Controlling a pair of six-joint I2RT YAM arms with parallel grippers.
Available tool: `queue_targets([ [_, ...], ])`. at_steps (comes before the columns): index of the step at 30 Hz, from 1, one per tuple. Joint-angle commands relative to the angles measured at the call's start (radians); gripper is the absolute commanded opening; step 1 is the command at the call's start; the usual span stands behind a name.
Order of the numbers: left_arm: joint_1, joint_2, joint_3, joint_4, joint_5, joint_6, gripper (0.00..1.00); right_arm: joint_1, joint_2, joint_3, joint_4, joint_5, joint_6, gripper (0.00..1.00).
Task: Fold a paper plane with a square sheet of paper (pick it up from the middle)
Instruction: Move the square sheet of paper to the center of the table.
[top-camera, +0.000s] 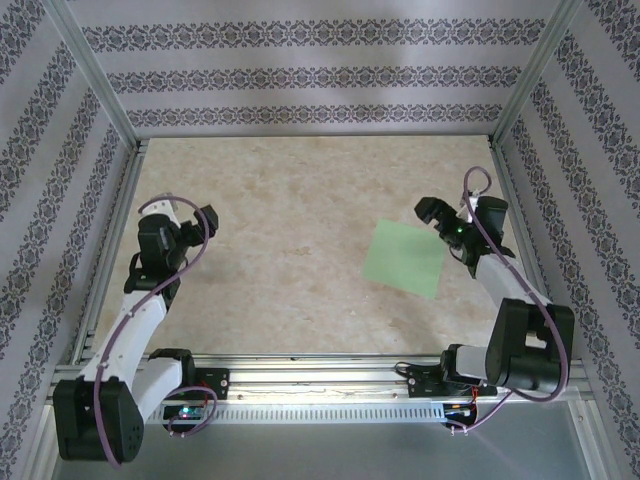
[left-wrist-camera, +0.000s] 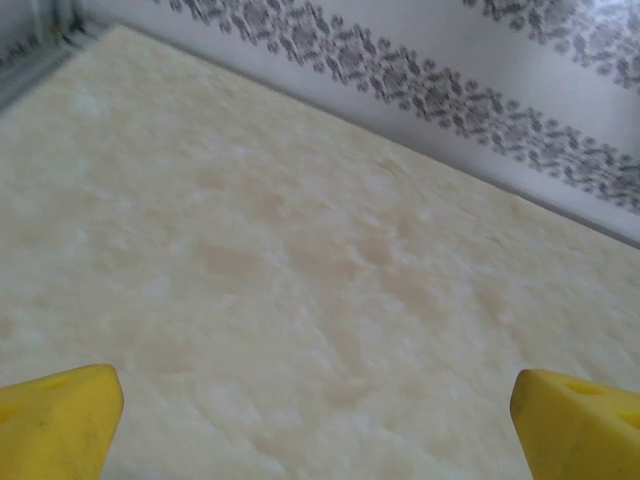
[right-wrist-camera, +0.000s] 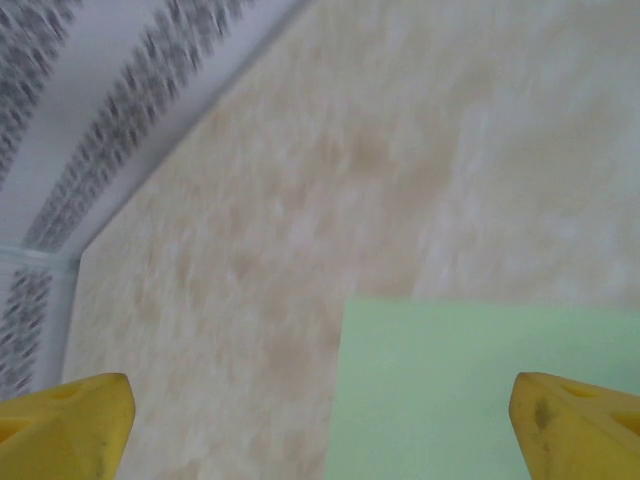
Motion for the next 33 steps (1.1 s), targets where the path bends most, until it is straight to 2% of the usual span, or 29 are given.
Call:
queue_targets([
  [1, 0.011, -0.007, -0.02, -0.078, 0.151, -0.107, 1.0, 0.031, 0.045, 0.009, -0.117, -0.106, 0.105, 0.94],
  [5, 0.009, 0.022, 0.001, -0.13, 0.228, -0.147, 1.0, 0.073, 0.093, 0.005, -0.171, -0.028, 0.099, 0.91],
  [11, 0.008, 0.022, 0.007, -0.194, 0.232, -0.16, 1.0, 0.114, 0.136, 0.046, -0.312, 0.131, 0.057, 0.92],
  [18, 0.007, 0.108, 0.054, -0.283, 0.238, -0.123, 1.0, 0.135, 0.19, 0.124, -0.456, 0.189, -0.036, 0.96],
  [25, -0.046, 0.19, 0.066, -0.232, 0.36, -0.126, 1.0, 0.178, 0.239, 0.158, -0.496, 0.167, -0.051, 0.97],
  [27, -0.079, 0.215, 0.078, -0.237, 0.339, -0.131, 1.0, 0.206, 0.253, 0.167, -0.493, 0.159, -0.04, 0.97],
  [30, -0.127, 0.243, 0.099, -0.27, 0.244, -0.143, 1.0, 0.25, 0.273, 0.195, -0.492, 0.148, -0.022, 0.98],
  [33, -0.14, 0.24, 0.093, -0.246, 0.198, -0.192, 1.0, 0.297, 0.303, 0.22, -0.491, 0.16, -0.003, 0.98],
])
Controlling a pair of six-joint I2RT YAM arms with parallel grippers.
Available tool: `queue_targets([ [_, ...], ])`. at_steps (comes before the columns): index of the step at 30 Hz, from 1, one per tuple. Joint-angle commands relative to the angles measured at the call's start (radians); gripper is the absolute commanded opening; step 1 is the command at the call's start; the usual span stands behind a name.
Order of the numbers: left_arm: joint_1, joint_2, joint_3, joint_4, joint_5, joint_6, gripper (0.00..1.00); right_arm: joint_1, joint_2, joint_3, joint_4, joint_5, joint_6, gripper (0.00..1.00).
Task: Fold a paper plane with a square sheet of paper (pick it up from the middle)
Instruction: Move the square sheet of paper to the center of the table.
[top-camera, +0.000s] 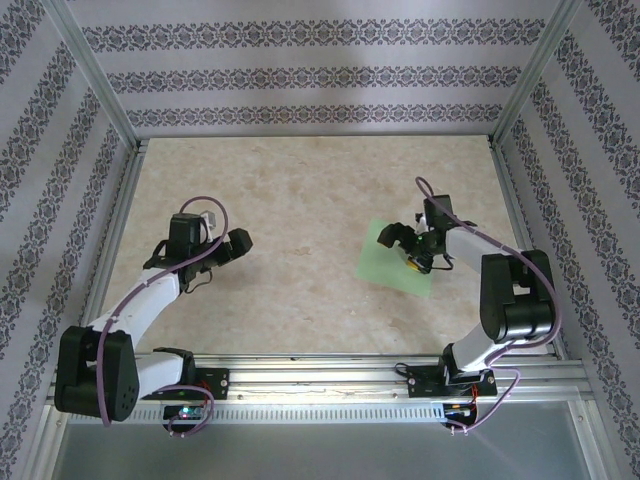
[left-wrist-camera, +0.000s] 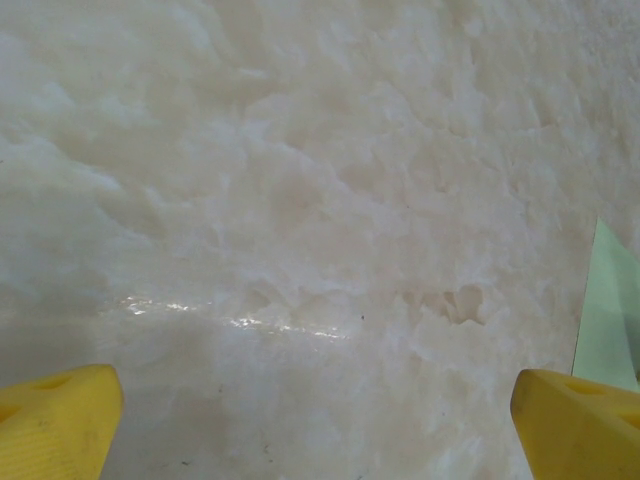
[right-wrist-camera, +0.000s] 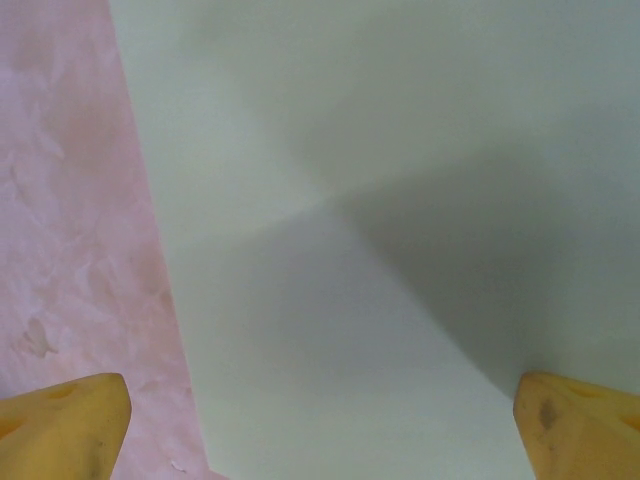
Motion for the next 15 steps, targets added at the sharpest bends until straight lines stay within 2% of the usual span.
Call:
queue_targets([
  [1, -0.012, -0.006, 0.02, -0.001, -0.064, -0.059, 1.0, 0.055, 0.043, 0.035, -0.024, -0.001, 0.02, 0.98],
  [4, -0.013, -0.012, 0.007, 0.057, -0.037, -0.086, 1.0, 0.122, 0.081, 0.054, -0.015, 0.0, 0.044, 0.98],
  [8, -0.014, -0.013, -0.007, 0.134, 0.077, -0.068, 1.0, 0.217, 0.125, 0.082, -0.003, 0.027, 0.074, 0.98],
  [15, -0.012, -0.003, 0.002, 0.15, 0.178, -0.044, 1.0, 0.375, 0.203, 0.147, 0.019, 0.028, 0.141, 0.98],
])
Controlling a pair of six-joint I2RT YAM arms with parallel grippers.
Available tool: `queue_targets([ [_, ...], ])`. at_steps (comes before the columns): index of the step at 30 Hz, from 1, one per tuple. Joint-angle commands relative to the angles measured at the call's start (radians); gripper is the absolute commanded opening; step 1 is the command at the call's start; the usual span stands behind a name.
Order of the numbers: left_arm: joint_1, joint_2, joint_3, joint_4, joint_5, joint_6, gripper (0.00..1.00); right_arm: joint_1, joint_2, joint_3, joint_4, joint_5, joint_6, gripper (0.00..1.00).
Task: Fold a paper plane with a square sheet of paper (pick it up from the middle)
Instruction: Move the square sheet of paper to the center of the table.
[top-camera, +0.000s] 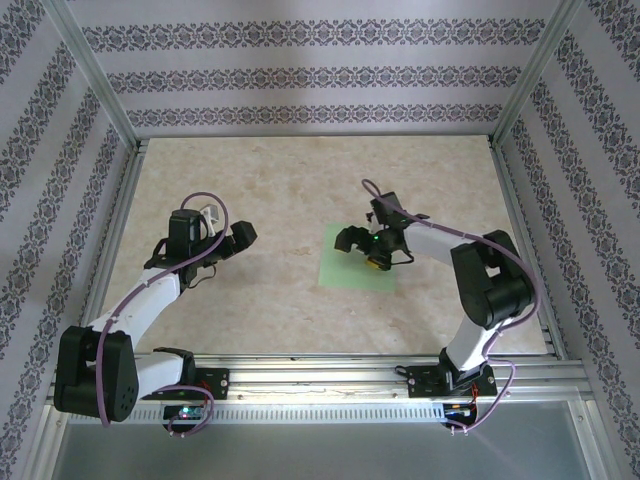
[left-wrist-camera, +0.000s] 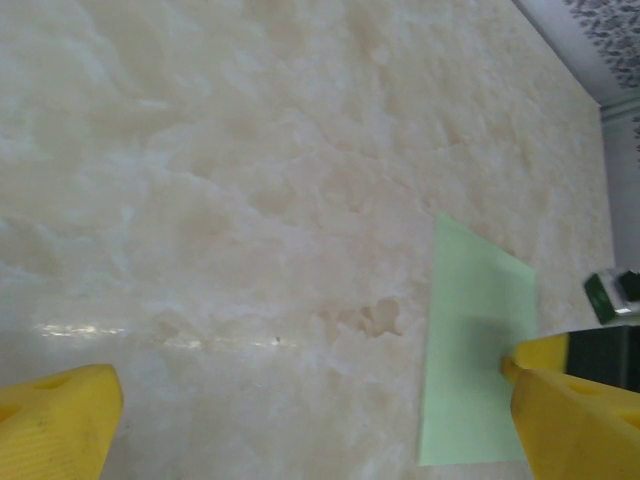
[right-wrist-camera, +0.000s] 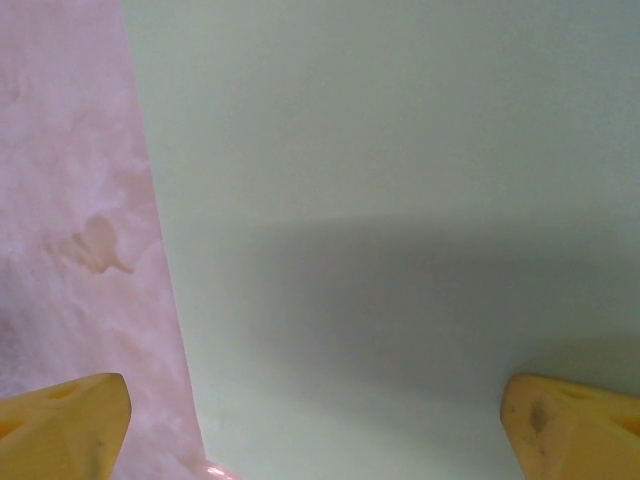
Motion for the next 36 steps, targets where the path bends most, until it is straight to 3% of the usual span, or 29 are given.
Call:
queue_targets([
  [1, -0.007, -0.001, 0.003, 0.043, 0.085, 0.016, 1.0, 0.077, 0.063, 0.019, -0.025, 0.028, 0.068, 0.98],
  [5, -0.013, -0.01, 0.01, 0.048, 0.154, 0.035, 1.0, 0.15, 0.022, 0.078, 0.002, 0.002, 0.108, 0.98],
  [7, -0.018, -0.011, 0.03, 0.012, 0.157, 0.057, 1.0, 0.154, -0.02, 0.127, -0.063, 0.059, 0.07, 0.98],
  [11, -0.036, 0.005, 0.068, -0.061, 0.14, 0.07, 1.0, 0.069, -0.084, 0.094, -0.081, 0.132, 0.051, 0.98],
  [19, -0.141, 0.095, 0.12, -0.068, 0.064, 0.036, 1.0, -0.023, -0.061, 0.057, -0.033, 0.017, -0.023, 0.98],
  [24, -0.187, 0.136, 0.172, -0.139, 0.017, 0.093, 1.0, 0.021, 0.017, 0.103, -0.037, -0.058, -0.058, 0.98],
  [32, -0.202, 0.156, 0.217, -0.222, 0.002, 0.137, 1.0, 0.052, 0.079, 0.111, -0.058, 0.009, 0.002, 0.98],
  [36, -0.204, 0.151, 0.211, -0.216, -0.026, 0.133, 1.0, 0.101, 0.076, 0.066, -0.017, 0.051, 0.13, 0.98],
])
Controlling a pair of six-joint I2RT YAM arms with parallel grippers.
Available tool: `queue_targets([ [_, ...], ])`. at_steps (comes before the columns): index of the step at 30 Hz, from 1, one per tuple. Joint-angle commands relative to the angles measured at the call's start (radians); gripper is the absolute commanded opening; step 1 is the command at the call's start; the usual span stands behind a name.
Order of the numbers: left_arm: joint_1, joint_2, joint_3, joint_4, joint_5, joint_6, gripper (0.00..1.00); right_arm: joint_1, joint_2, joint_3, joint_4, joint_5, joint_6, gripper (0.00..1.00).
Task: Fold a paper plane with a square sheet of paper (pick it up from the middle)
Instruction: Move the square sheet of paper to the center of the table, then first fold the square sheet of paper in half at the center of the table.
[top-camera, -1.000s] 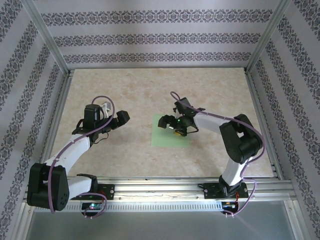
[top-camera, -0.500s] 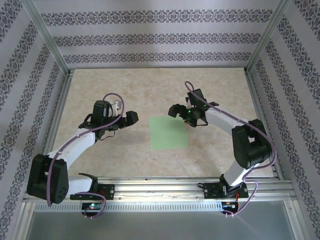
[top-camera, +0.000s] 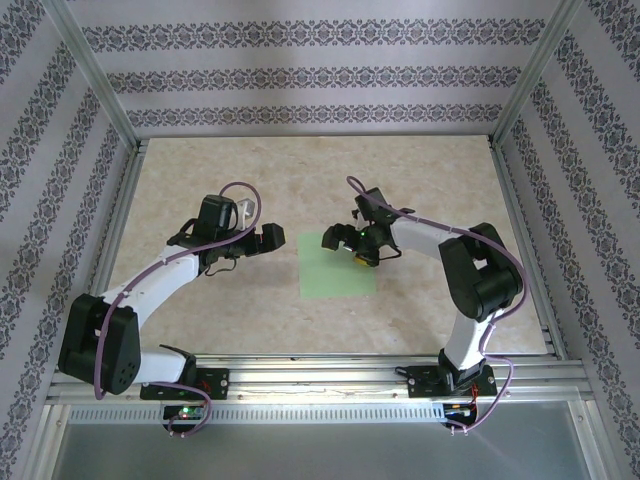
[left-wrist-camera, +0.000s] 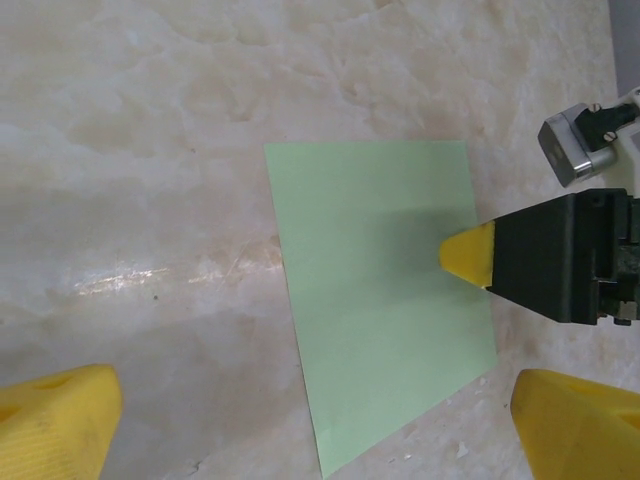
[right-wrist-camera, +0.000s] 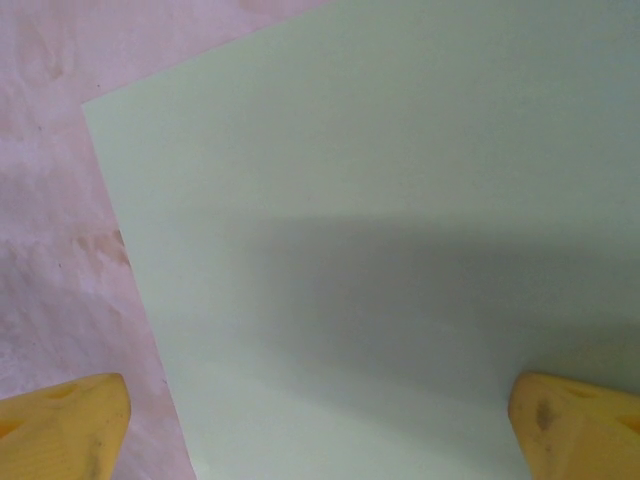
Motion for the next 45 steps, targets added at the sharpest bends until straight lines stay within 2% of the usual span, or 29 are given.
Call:
queue_targets([
  [1, -0.013, -0.004, 0.012, -0.044, -0.038, 0.031, 1.0, 0.054, 0.009, -0.037, 0.028, 0.051, 0.126, 0.98],
  [9, -0.016, 0.031, 0.073, -0.12, 0.017, 0.069, 0.98, 0.186, 0.004, -0.04, 0.129, 0.107, 0.318, 0.98],
  [14, -0.046, 0.051, 0.112, -0.203, -0.036, 0.094, 0.93, 0.183, -0.087, -0.071, 0.237, 0.061, 0.361, 0.98],
  [21, -0.178, 0.171, 0.236, -0.319, -0.182, 0.081, 0.87, 0.051, -0.295, -0.223, 0.203, 0.138, 0.349, 0.98],
  [26, -0.288, 0.377, 0.442, -0.468, -0.223, 0.021, 0.81, -0.058, -0.444, -0.367, 0.186, 0.183, 0.358, 0.98],
  [30, -0.389, 0.567, 0.643, -0.633, -0.344, -0.028, 0.83, -0.117, -0.533, -0.405, 0.133, 0.183, 0.332, 0.98],
  [37, -0.437, 0.749, 0.824, -0.736, -0.407, -0.1, 0.85, -0.173, -0.617, -0.424, 0.081, 0.177, 0.301, 0.98],
  [45, -0.437, 0.797, 0.836, -0.772, -0.466, -0.111, 0.88, -0.186, -0.623, -0.436, 0.078, 0.165, 0.3, 0.98],
])
